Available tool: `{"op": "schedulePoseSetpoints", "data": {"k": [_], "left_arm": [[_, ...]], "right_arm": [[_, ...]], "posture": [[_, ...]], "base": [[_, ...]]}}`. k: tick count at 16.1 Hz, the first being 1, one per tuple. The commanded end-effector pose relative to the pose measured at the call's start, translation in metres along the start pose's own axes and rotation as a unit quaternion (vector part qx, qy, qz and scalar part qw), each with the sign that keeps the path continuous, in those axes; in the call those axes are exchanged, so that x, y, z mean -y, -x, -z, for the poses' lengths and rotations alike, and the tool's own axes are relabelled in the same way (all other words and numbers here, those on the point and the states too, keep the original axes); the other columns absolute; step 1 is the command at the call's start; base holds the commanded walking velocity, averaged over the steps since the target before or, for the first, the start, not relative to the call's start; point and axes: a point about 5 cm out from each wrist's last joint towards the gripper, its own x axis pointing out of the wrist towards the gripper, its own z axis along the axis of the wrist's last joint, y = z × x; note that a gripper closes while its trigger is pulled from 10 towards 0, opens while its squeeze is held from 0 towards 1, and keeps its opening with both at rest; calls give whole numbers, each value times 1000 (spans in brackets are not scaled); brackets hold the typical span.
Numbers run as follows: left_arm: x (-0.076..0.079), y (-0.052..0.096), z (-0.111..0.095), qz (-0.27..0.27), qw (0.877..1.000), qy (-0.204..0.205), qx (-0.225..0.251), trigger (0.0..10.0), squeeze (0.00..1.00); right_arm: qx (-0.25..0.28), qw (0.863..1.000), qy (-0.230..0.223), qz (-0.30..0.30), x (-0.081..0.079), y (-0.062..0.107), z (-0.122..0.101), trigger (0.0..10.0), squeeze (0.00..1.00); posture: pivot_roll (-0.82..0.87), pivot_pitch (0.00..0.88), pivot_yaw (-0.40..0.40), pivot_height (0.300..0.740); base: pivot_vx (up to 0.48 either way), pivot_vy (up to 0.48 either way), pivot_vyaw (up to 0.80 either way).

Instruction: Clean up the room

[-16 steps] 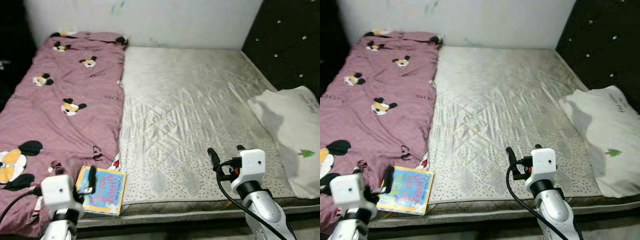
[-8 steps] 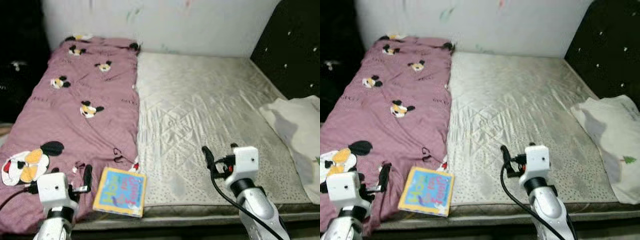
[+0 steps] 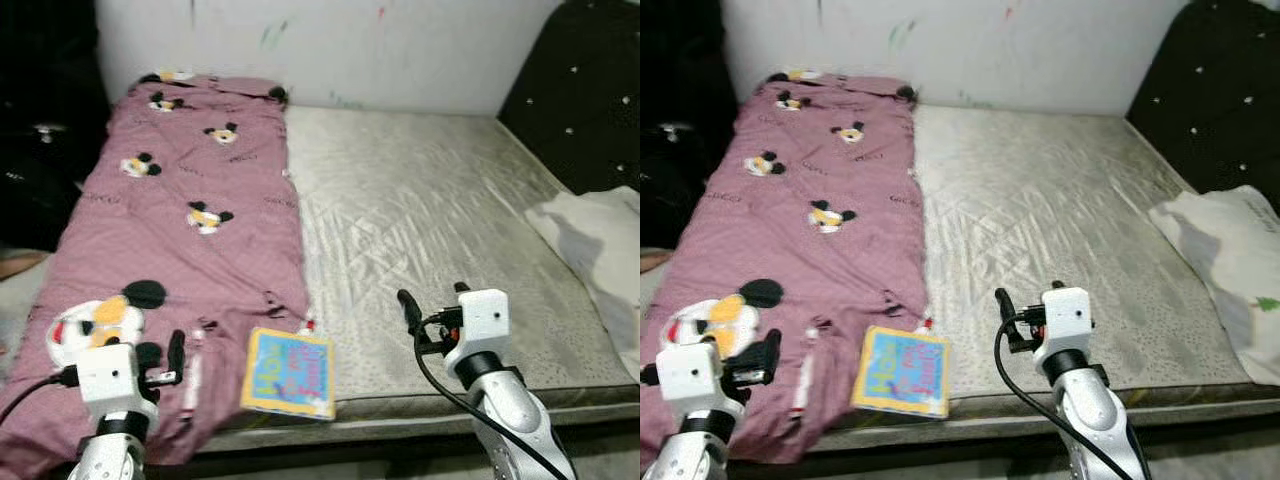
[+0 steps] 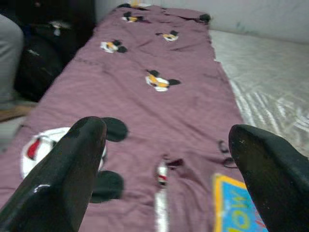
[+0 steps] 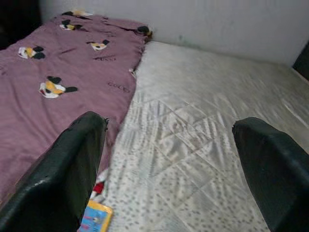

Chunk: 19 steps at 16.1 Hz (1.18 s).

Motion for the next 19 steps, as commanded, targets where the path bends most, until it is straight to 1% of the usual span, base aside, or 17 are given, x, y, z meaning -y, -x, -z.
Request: {"op": "schedulePoseSetpoints", "data": {"k": [1, 2, 5, 9, 14, 19], "left_arm": [[6, -1, 4, 6, 1000, 5, -9, 10000, 0], [5, -1, 4, 5, 1000, -1, -11, 10000, 0], [5, -1, 3, 4, 1000, 1, -6, 10000, 0], [7, -4, 1, 15, 1000, -1, 2, 10000, 0], [8, -6, 1, 20, 1000, -1, 3, 10000, 0], [7, -8, 0, 15, 1000, -3, 4, 10000, 0]], "right_arm": [[-14, 1000, 8, 8, 6, 2, 8, 10000, 0], [-16, 1000, 9, 8, 5, 3, 9, 10000, 0], [-22, 1000, 10, 2, 1, 5, 14, 10000, 0], [-22, 1000, 13, 8, 5, 2, 14, 10000, 0], [-20, 1000, 12, 11, 5, 1, 14, 10000, 0], [-16, 1000, 8, 7, 3, -2, 14, 10000, 0]], "posture": [[48, 62, -55, 740], [48, 62, -55, 740], [49, 63, -54, 740], [45, 62, -53, 740], [44, 62, -52, 740], [46, 62, -48, 740]], "base": [[0, 251, 0], [0, 0, 0], [0, 0, 0], [0, 0, 0], [0, 0, -776], [0, 0, 0]]}}
